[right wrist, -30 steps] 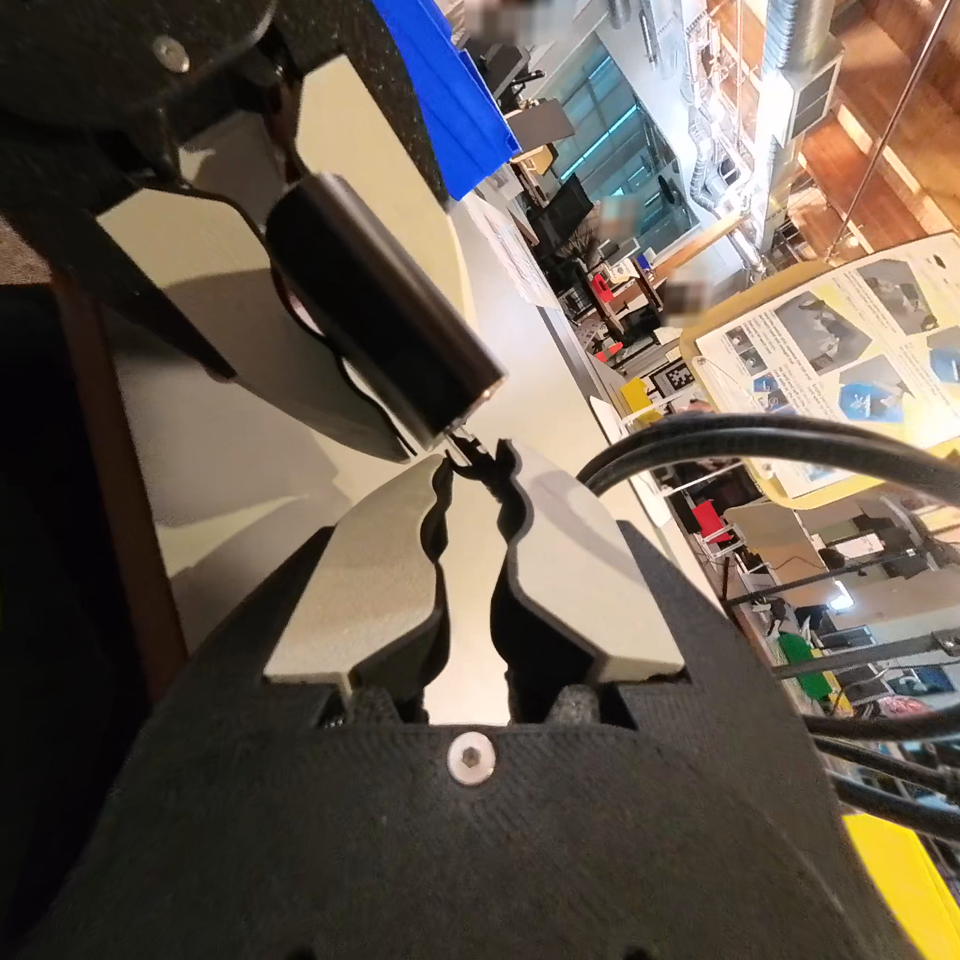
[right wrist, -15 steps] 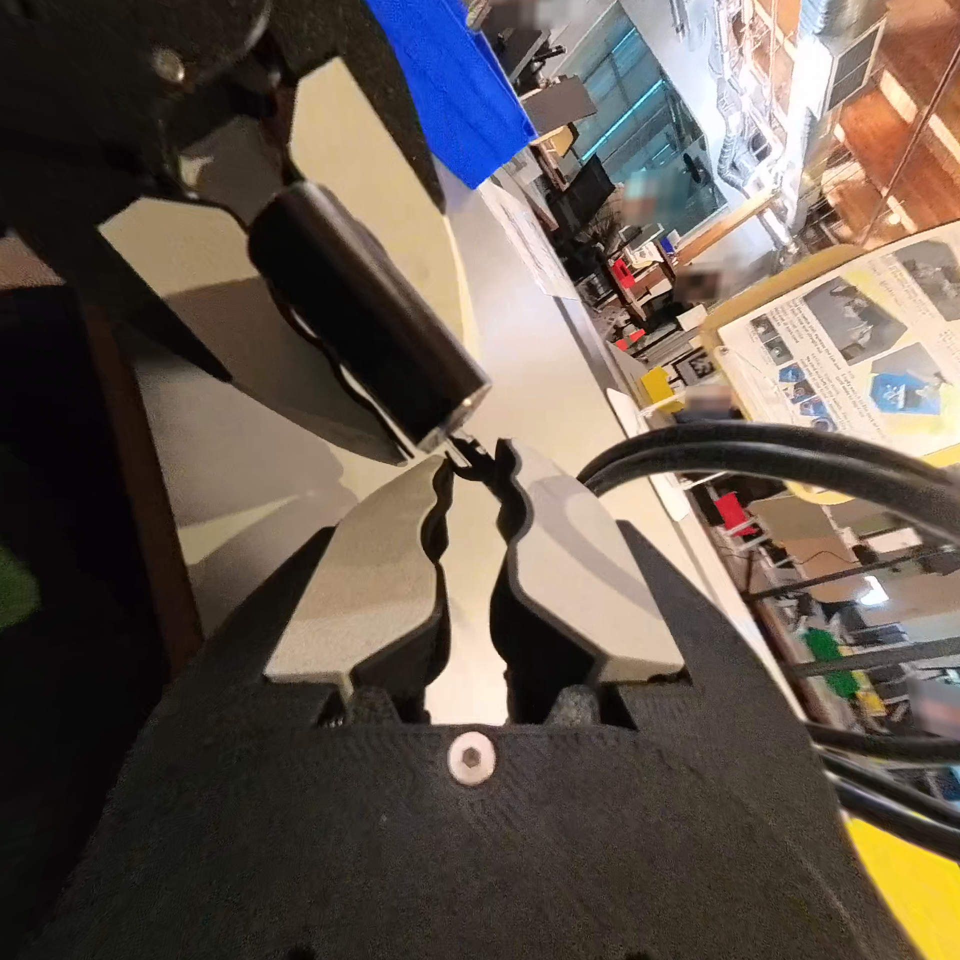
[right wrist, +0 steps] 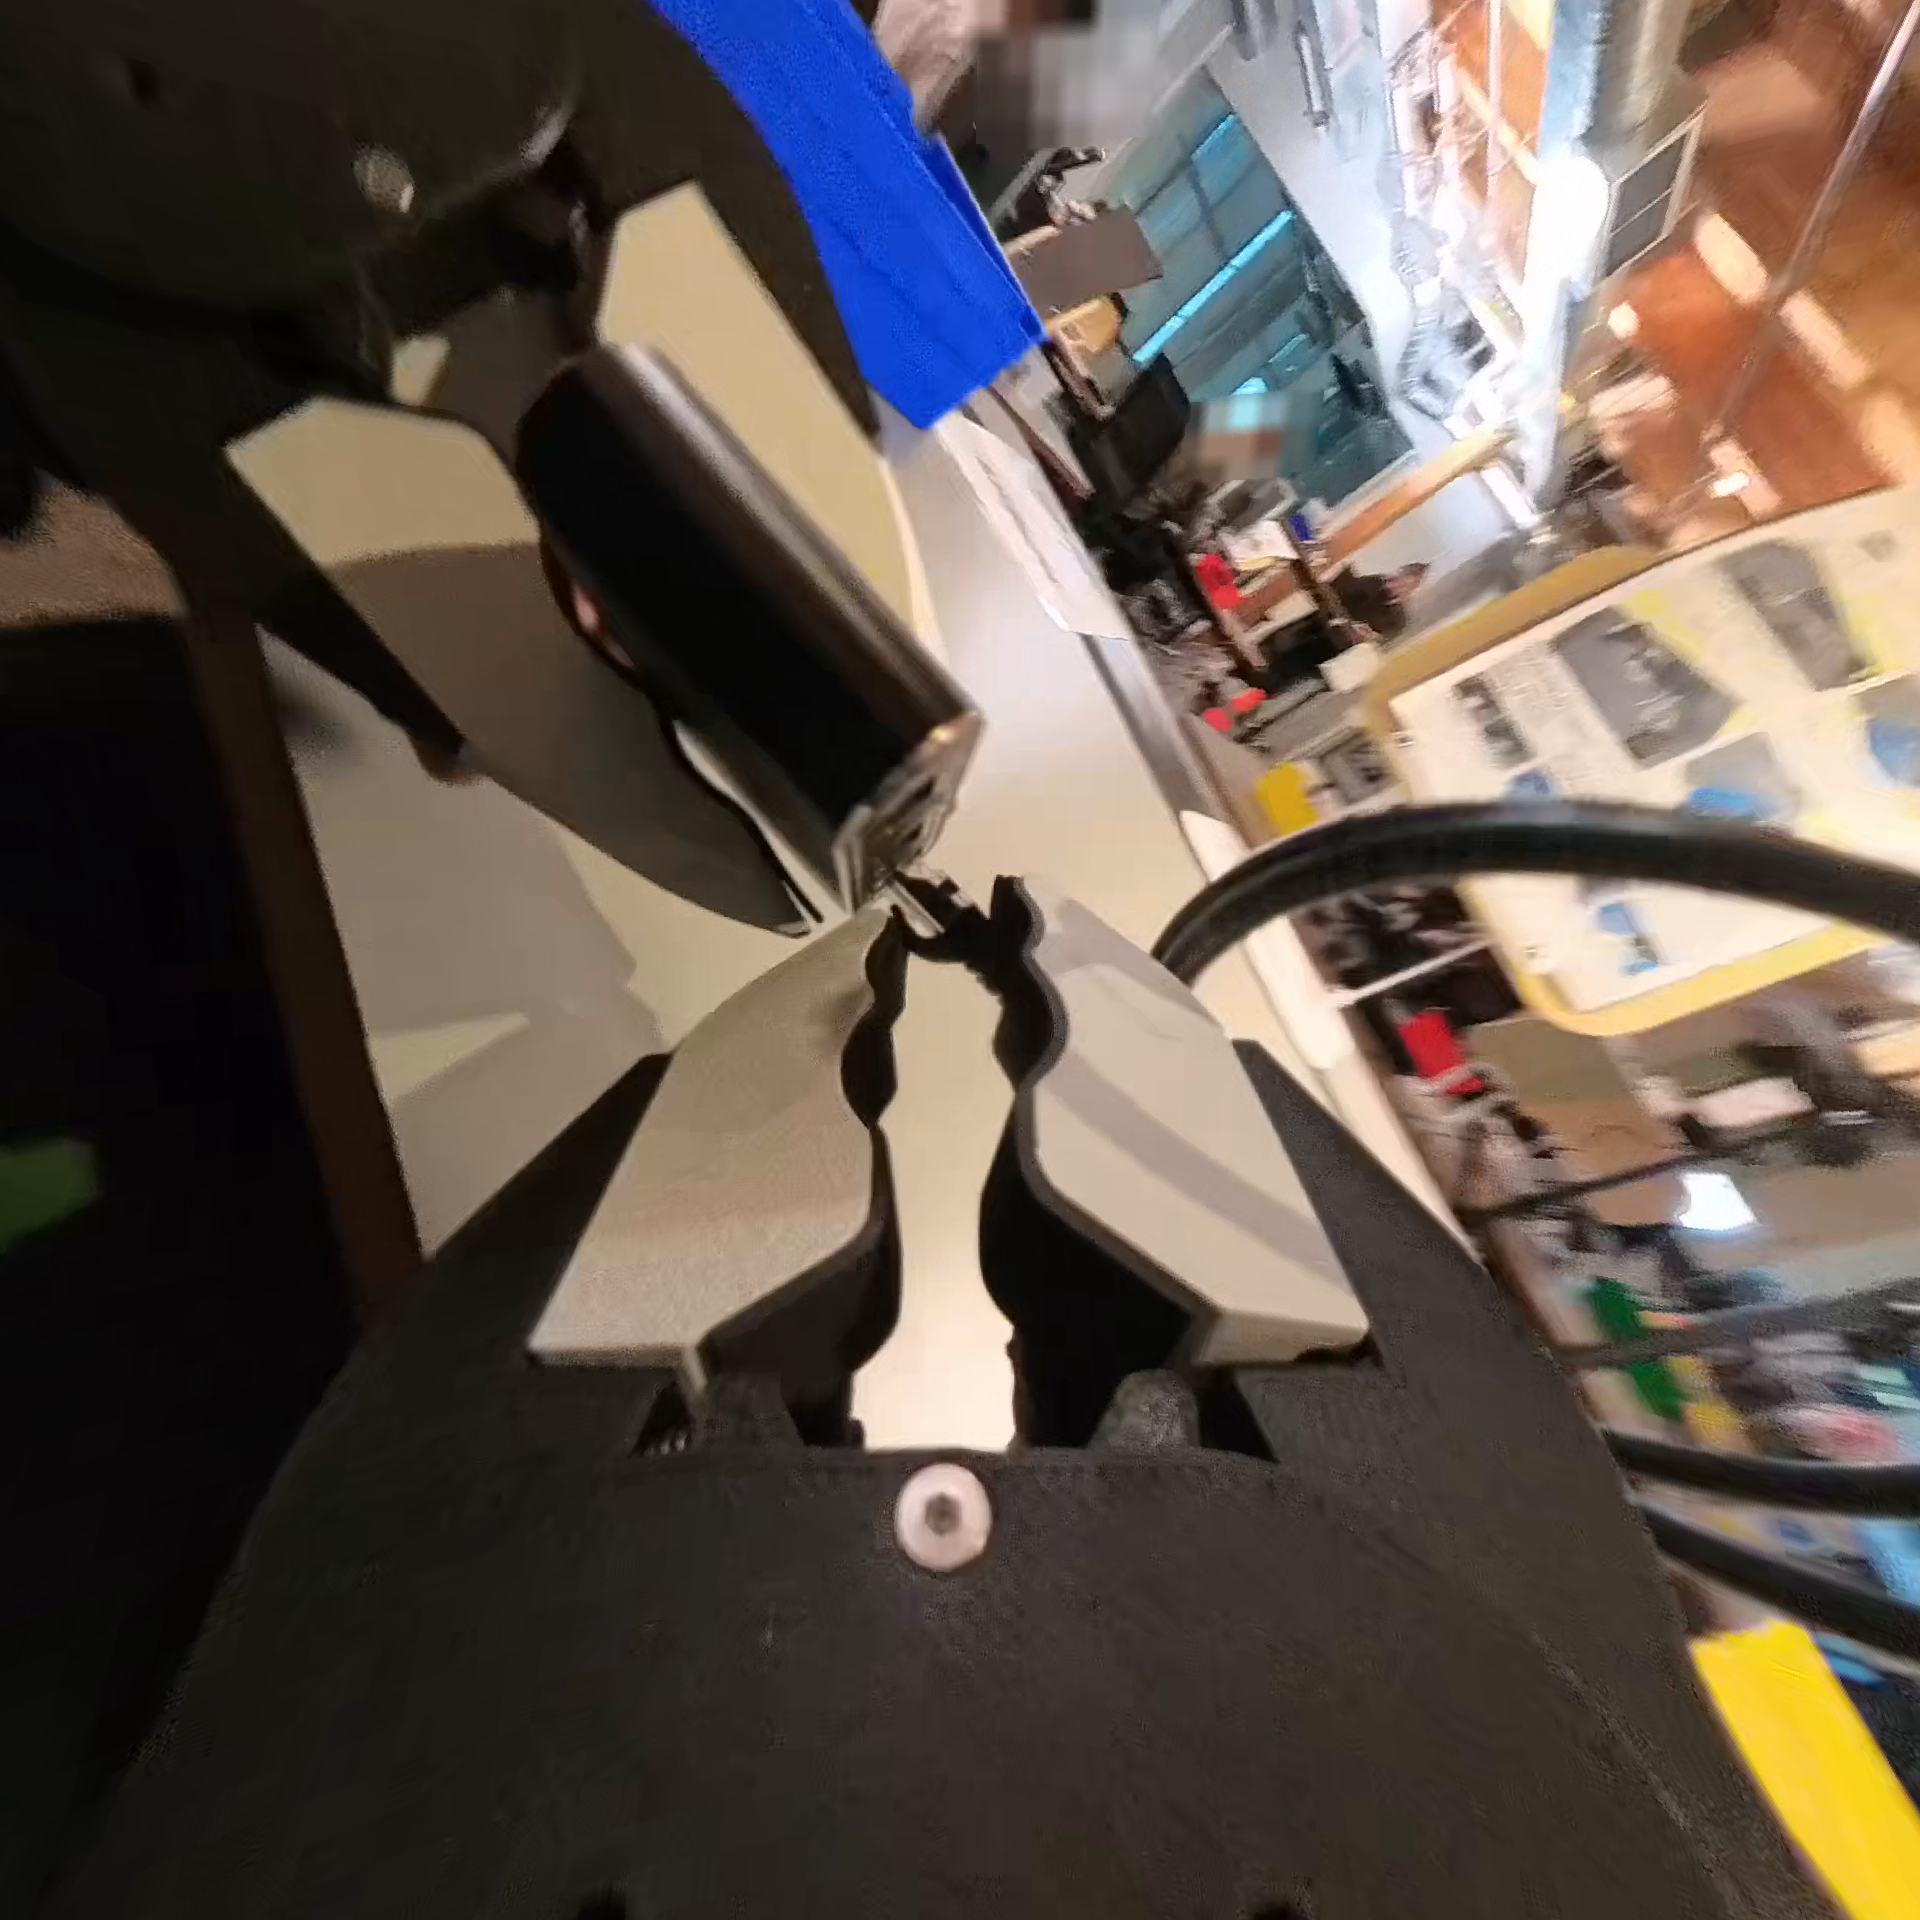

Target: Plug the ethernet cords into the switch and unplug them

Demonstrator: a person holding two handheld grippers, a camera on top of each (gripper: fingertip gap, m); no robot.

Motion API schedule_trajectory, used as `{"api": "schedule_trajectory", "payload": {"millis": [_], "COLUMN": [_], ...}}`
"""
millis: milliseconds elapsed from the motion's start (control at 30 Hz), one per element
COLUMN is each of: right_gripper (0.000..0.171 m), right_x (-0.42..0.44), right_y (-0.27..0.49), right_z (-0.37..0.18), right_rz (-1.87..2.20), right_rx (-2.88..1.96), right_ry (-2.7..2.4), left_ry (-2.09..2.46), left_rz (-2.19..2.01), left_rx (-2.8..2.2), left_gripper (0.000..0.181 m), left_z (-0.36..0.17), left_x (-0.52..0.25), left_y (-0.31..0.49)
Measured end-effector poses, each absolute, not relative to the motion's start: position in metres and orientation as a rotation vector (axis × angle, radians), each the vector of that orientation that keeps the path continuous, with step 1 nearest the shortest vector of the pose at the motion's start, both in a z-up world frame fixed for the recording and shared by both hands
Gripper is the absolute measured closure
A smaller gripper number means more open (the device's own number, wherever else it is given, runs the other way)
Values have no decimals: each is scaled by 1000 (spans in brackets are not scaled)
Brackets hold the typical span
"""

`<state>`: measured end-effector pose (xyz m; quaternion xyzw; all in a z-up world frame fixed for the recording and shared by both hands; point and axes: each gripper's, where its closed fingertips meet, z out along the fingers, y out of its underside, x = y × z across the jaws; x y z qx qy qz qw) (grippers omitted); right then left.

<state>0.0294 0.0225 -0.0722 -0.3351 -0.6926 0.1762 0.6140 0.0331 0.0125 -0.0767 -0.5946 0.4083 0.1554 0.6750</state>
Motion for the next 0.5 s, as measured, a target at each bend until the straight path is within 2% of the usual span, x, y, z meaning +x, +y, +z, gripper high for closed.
{"api": "schedule_trajectory", "payload": {"millis": [133,267,400,500], "right_gripper": [154,154,155,156], "right_x": [31,31,33,34], "right_y": [21,23,19,17], "right_z": [-71,-70,-66,-66], "right_rz": [563,76,473,594], "right_rx": [-826,-637,-801,-846], "right_ry": [-1612,-1606,-1598,-1603], "left_ry": [910,910,893,892], "left_rz": [319,338,281,267], "left_rx": [-1330,-1338,-1329,-1317], "left_gripper": [152,152,152,152], "left_z": [-74,-76,-71,-70], "left_x": [35,32,33,35], "left_y": [11,13,11,9]}}
